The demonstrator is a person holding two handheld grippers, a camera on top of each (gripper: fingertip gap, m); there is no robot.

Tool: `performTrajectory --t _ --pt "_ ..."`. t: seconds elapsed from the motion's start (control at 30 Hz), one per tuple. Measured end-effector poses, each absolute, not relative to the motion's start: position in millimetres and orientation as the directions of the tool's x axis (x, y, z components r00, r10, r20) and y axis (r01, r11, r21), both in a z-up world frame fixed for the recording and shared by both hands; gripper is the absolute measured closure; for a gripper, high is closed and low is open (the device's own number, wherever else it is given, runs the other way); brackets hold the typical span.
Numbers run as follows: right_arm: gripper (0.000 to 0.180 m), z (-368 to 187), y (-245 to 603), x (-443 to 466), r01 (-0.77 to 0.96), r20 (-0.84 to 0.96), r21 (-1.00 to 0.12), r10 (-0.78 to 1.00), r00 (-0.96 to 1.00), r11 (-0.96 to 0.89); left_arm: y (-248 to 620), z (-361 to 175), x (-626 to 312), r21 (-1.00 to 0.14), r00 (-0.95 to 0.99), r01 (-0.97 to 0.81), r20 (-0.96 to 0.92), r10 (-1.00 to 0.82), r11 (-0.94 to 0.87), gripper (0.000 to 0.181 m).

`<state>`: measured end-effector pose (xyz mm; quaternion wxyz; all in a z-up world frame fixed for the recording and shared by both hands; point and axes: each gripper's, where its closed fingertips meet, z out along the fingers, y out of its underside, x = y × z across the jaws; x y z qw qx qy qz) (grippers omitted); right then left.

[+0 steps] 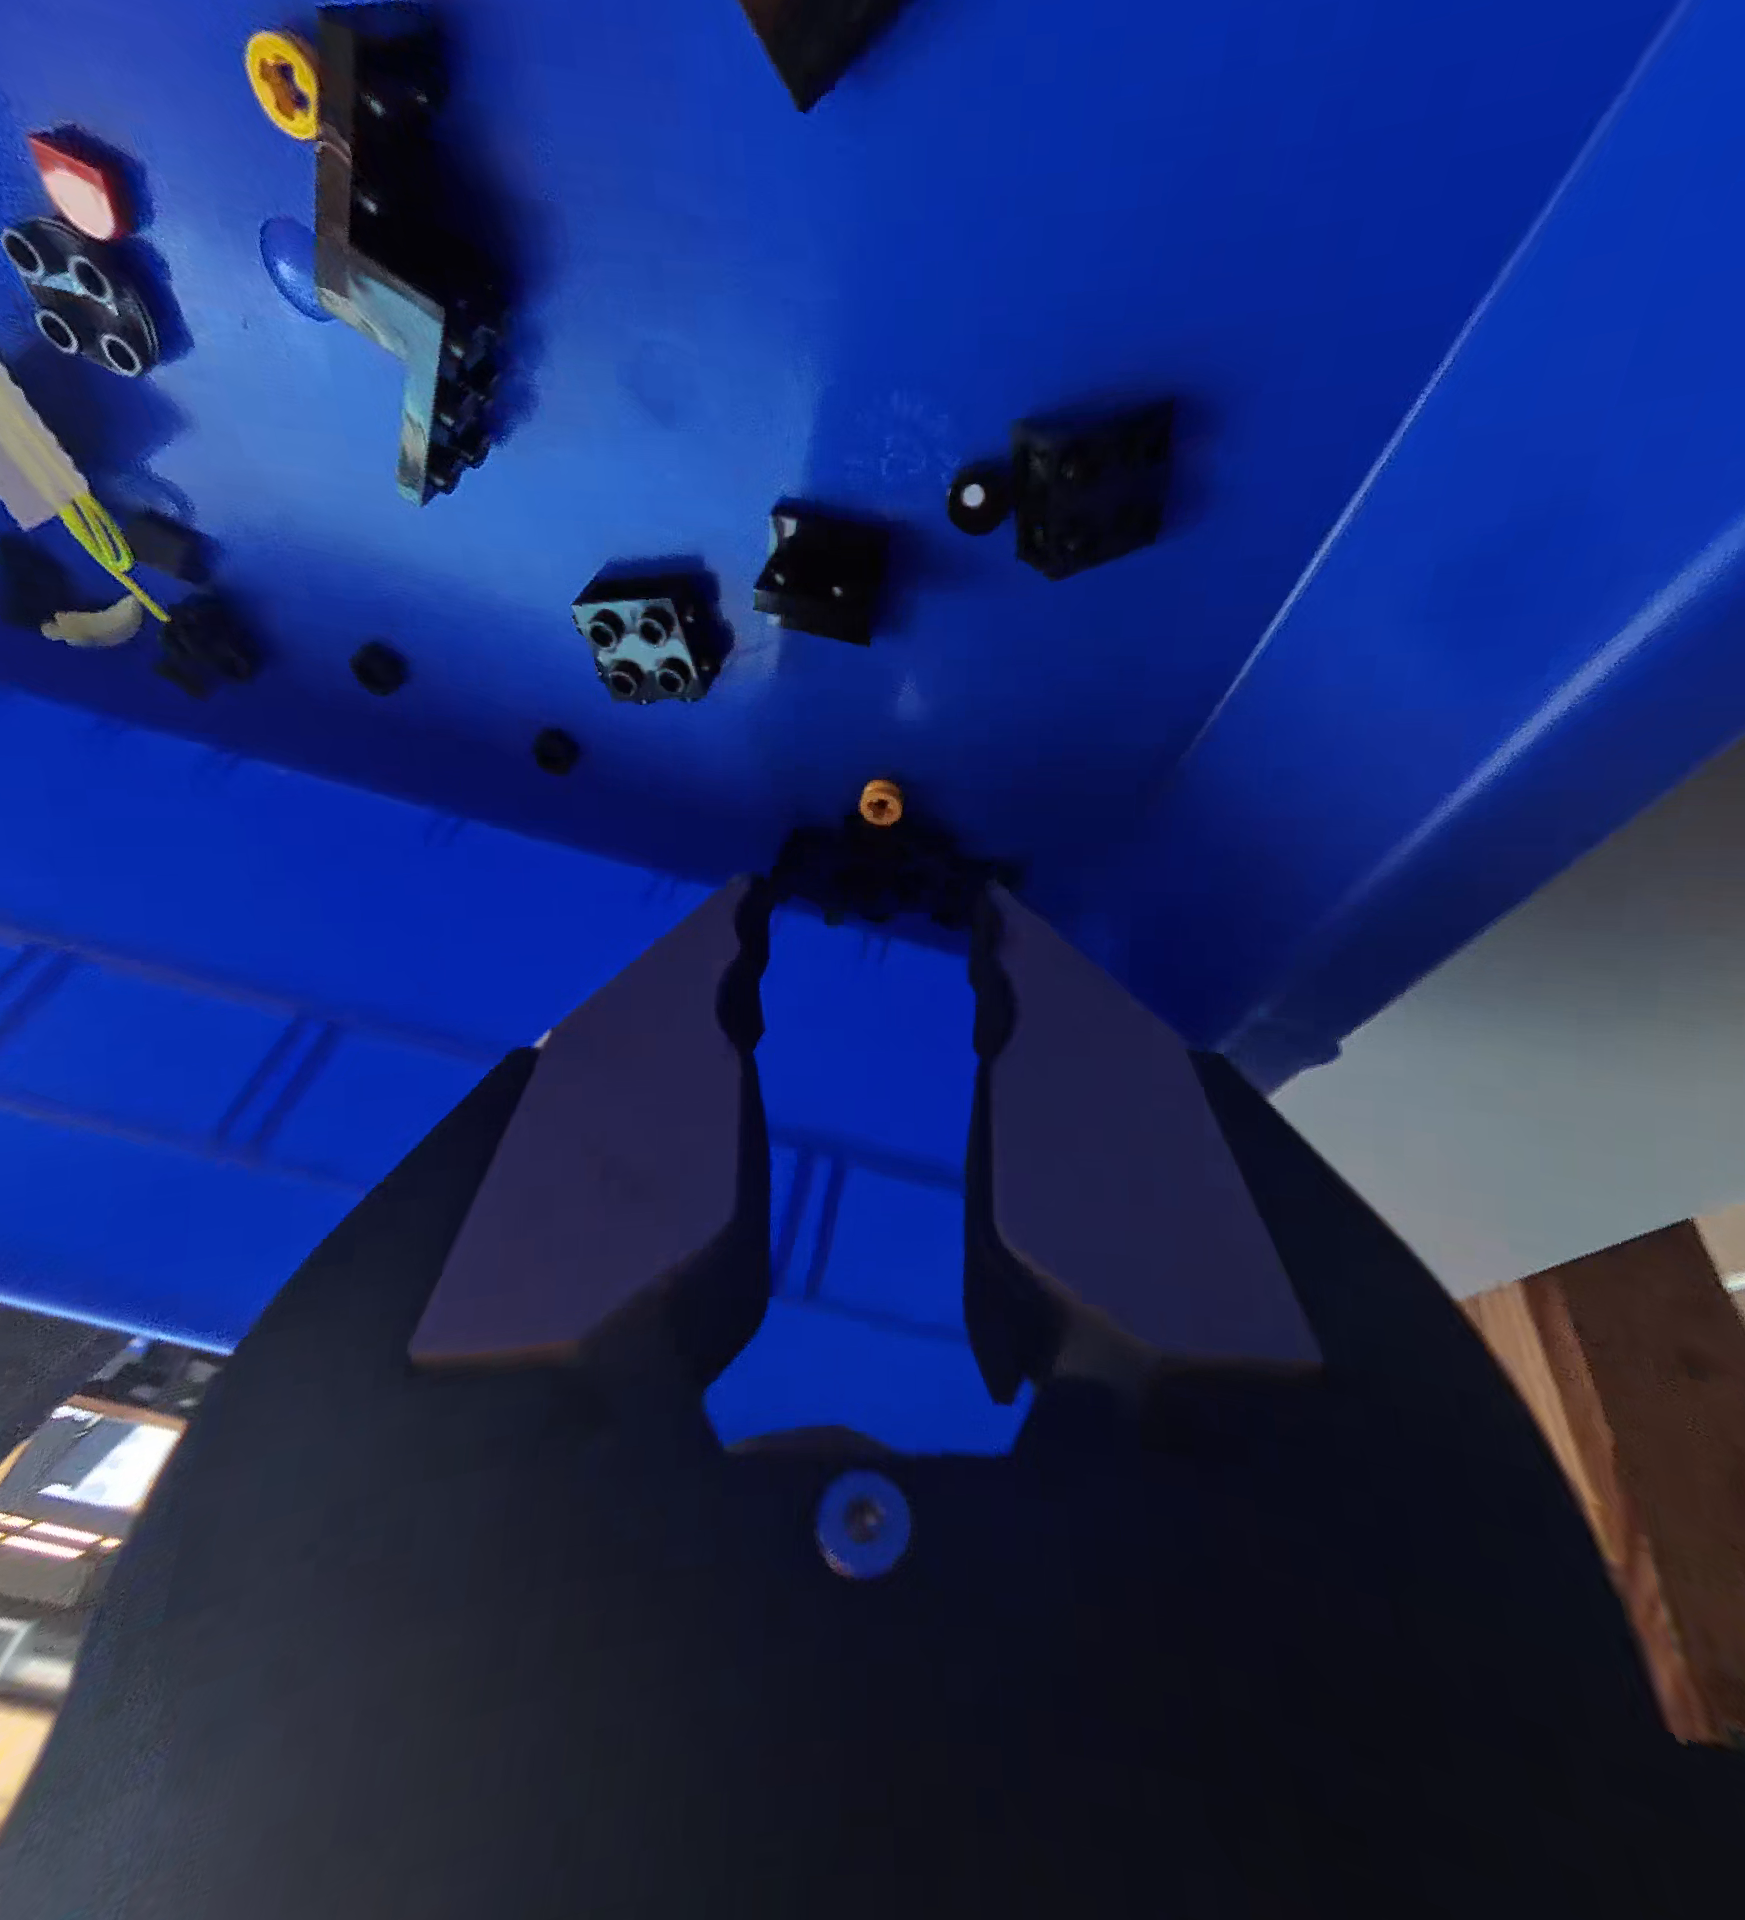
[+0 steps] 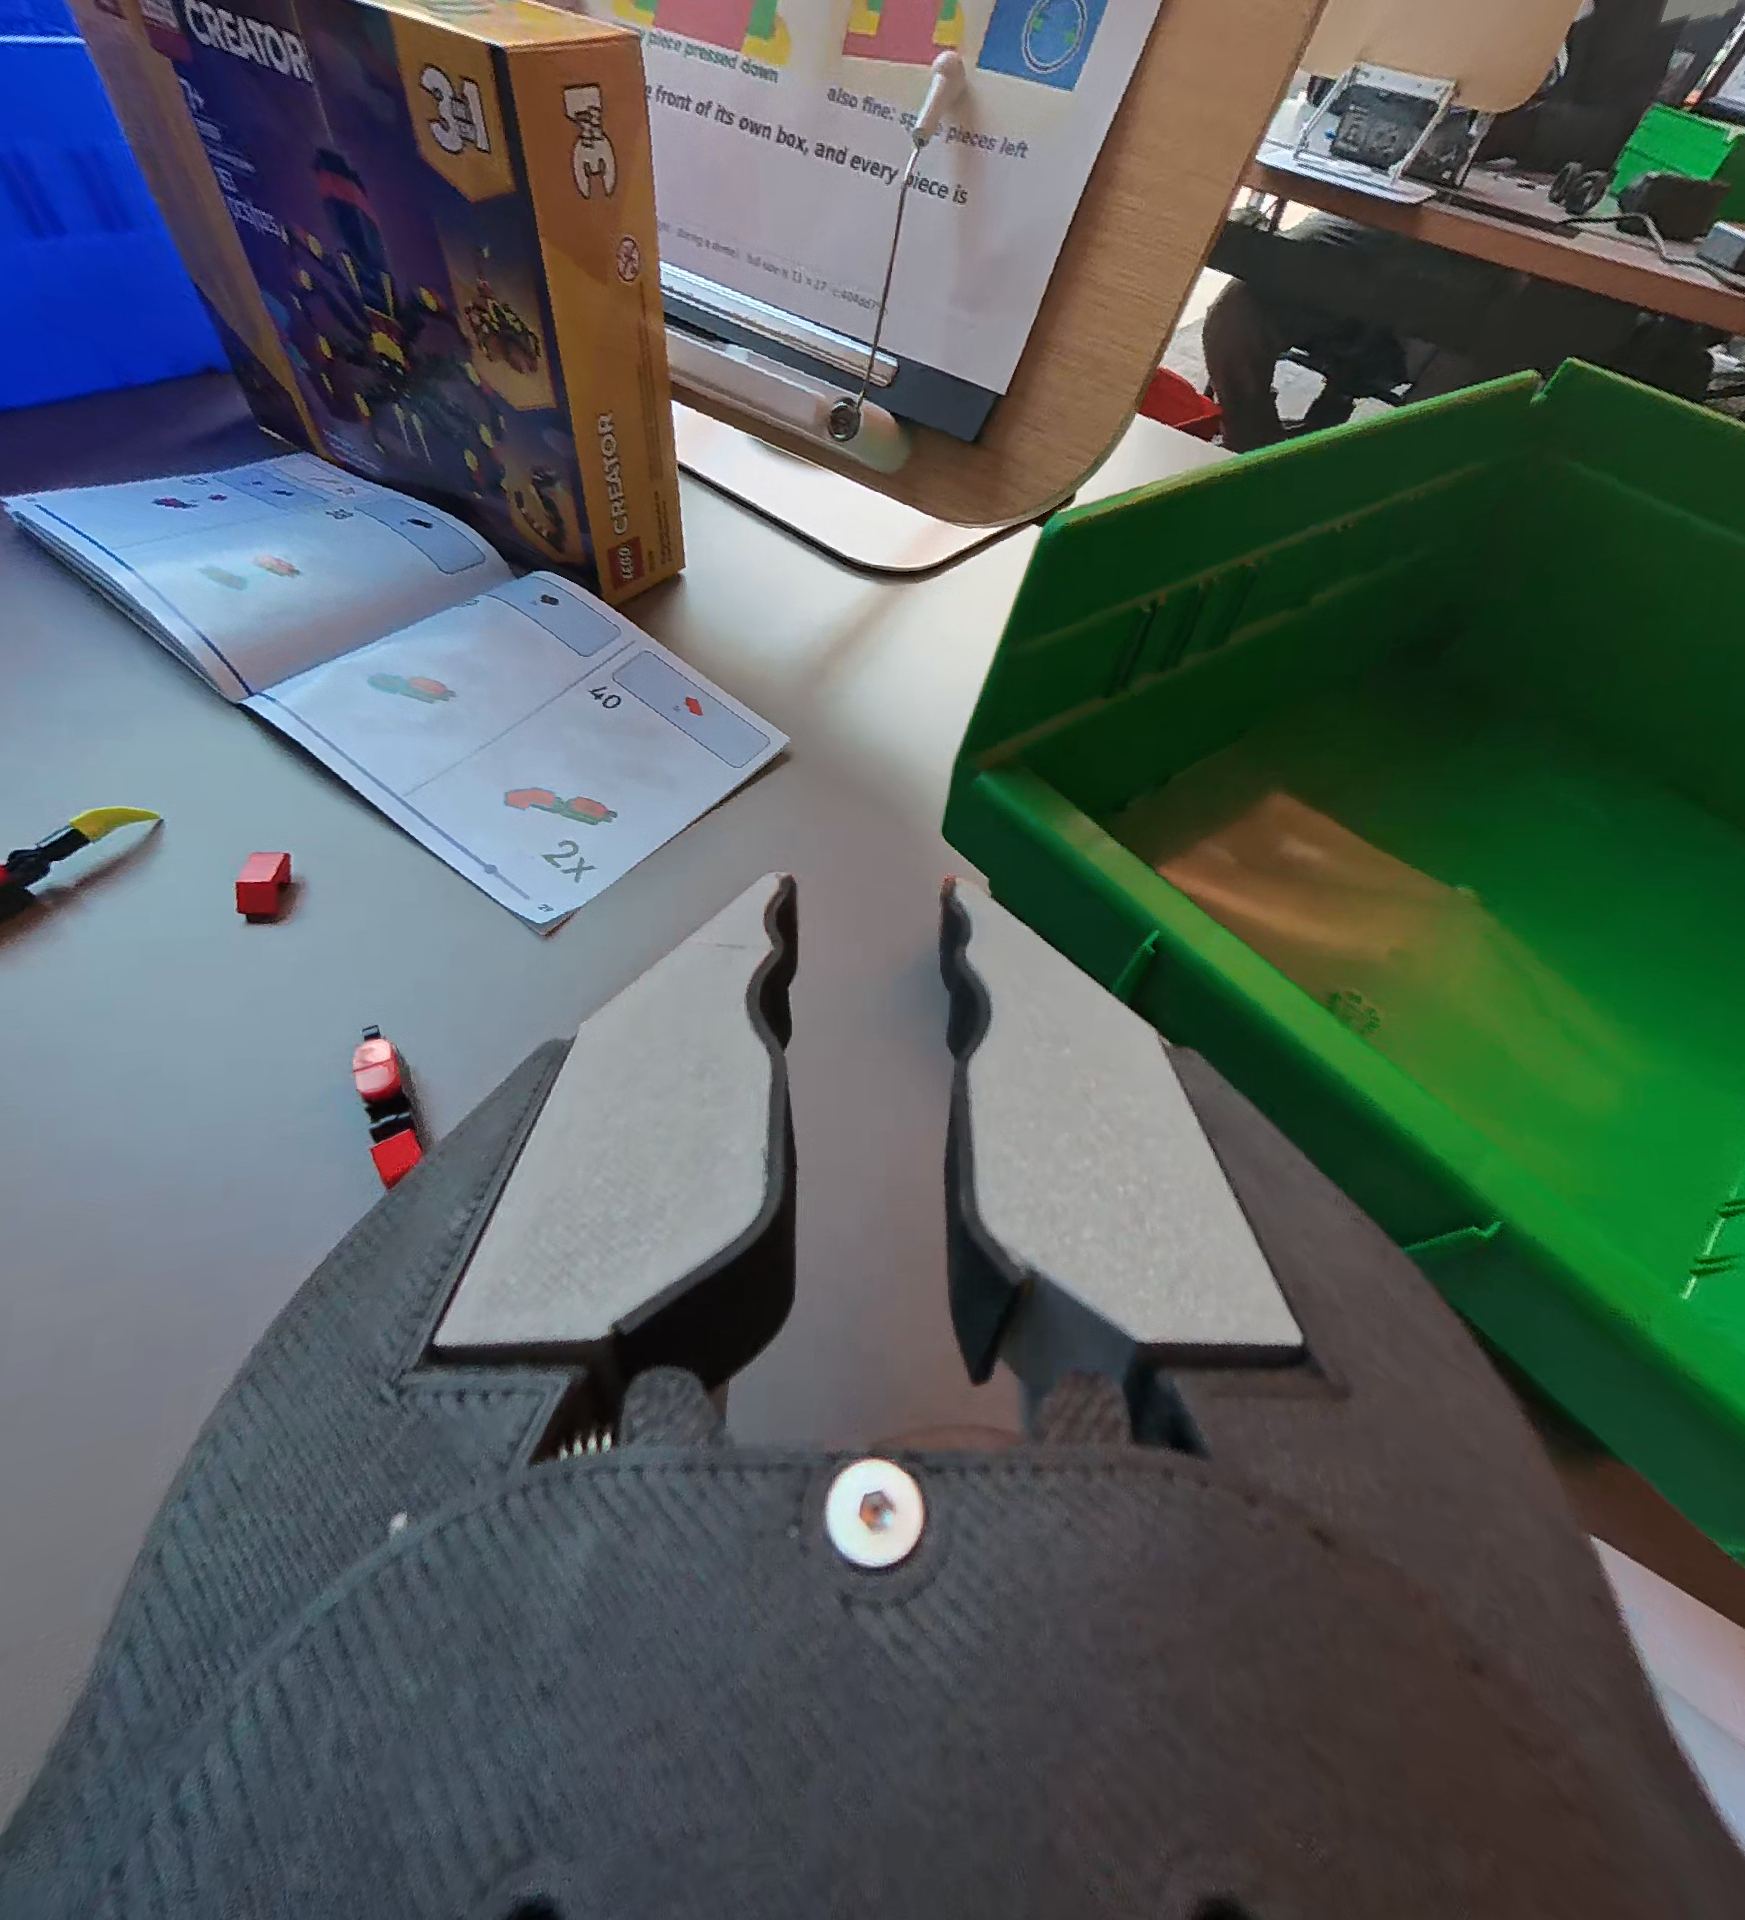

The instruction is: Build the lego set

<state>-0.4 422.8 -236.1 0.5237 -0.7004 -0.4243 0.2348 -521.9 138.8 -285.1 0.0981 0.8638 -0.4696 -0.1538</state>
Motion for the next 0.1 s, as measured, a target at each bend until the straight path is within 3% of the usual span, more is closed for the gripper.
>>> performTrajectory --t 0.03,0.1 --pt "0.155 -235.9 422.0 -1.4 0.349 0.117 -0.933 0.842 0.526 -0.089 139.0 -285.1 -523.3 0.329 0.492 -0.785 -0.183 -0.851 -0.524 0.146" --pt "0.156 -235.6 420.9 -2.7 0.348 0.117 -0.933 0.845 0.522 -0.086 136.8 -287.3 -521.1 0.334 0.478 -0.797 -0.161 -0.863 -0.503 0.150"
